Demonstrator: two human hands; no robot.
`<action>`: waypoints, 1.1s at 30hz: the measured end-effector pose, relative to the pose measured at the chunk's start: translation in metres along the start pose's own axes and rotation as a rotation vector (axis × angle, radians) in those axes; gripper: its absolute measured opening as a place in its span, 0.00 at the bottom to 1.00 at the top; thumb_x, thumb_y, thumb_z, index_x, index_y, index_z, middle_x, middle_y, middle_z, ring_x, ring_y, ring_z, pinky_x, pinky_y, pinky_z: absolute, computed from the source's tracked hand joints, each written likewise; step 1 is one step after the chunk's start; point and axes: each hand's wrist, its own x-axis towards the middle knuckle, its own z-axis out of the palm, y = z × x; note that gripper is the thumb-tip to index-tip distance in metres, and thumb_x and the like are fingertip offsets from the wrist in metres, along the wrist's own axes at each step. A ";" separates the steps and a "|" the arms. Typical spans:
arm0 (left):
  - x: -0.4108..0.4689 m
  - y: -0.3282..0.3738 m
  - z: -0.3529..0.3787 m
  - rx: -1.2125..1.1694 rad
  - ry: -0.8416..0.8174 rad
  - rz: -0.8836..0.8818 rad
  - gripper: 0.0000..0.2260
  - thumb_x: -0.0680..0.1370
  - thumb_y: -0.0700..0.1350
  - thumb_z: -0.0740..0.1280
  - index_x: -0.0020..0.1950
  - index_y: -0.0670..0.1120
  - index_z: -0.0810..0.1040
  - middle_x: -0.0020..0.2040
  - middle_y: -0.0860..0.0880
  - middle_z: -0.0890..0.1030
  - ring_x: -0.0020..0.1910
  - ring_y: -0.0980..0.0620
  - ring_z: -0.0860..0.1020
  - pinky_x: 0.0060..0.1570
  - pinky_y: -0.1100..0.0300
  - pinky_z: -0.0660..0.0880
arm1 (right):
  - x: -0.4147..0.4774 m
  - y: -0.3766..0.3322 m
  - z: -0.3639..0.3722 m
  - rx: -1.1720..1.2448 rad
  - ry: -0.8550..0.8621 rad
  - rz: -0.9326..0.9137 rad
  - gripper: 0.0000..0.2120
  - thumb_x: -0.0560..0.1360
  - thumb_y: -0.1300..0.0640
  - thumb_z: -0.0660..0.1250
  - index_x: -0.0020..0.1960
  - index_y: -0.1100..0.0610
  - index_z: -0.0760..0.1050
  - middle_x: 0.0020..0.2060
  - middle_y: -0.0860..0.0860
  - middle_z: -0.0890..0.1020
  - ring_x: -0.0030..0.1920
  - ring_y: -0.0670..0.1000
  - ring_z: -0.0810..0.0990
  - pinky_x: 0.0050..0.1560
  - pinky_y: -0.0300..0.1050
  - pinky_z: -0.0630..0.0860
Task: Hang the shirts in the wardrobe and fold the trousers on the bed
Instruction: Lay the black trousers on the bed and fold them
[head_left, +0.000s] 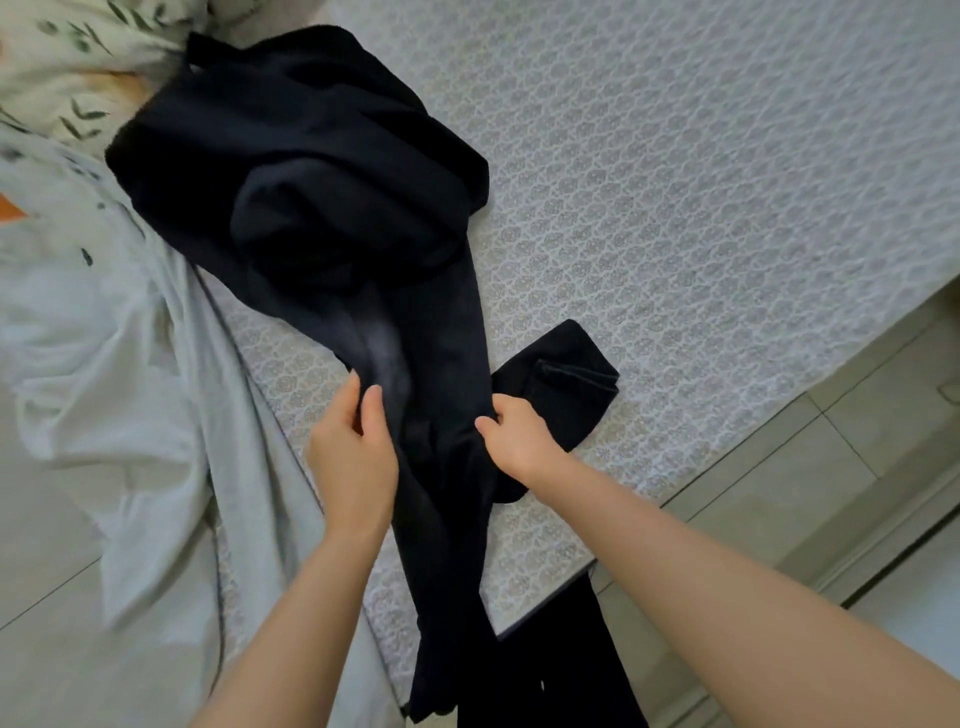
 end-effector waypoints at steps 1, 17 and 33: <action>-0.009 0.004 0.002 -0.027 -0.021 0.011 0.13 0.82 0.43 0.63 0.38 0.54 0.75 0.26 0.56 0.64 0.27 0.57 0.64 0.30 0.65 0.61 | -0.009 0.007 -0.008 -0.030 0.022 0.010 0.07 0.82 0.59 0.58 0.53 0.54 0.75 0.36 0.45 0.75 0.36 0.44 0.74 0.33 0.35 0.67; -0.109 0.028 -0.023 0.130 -0.485 0.200 0.12 0.79 0.43 0.70 0.62 0.46 0.82 0.32 0.56 0.81 0.33 0.57 0.78 0.38 0.70 0.72 | -0.119 0.041 -0.065 -0.186 0.228 0.144 0.14 0.80 0.55 0.61 0.40 0.62 0.74 0.35 0.55 0.77 0.38 0.54 0.76 0.38 0.45 0.70; -0.088 -0.012 -0.044 0.219 -0.749 0.163 0.10 0.80 0.49 0.67 0.60 0.57 0.82 0.42 0.56 0.85 0.42 0.59 0.81 0.46 0.61 0.77 | 0.009 -0.082 -0.043 -0.569 0.357 -0.188 0.15 0.80 0.60 0.59 0.66 0.52 0.73 0.66 0.53 0.66 0.61 0.58 0.67 0.56 0.50 0.70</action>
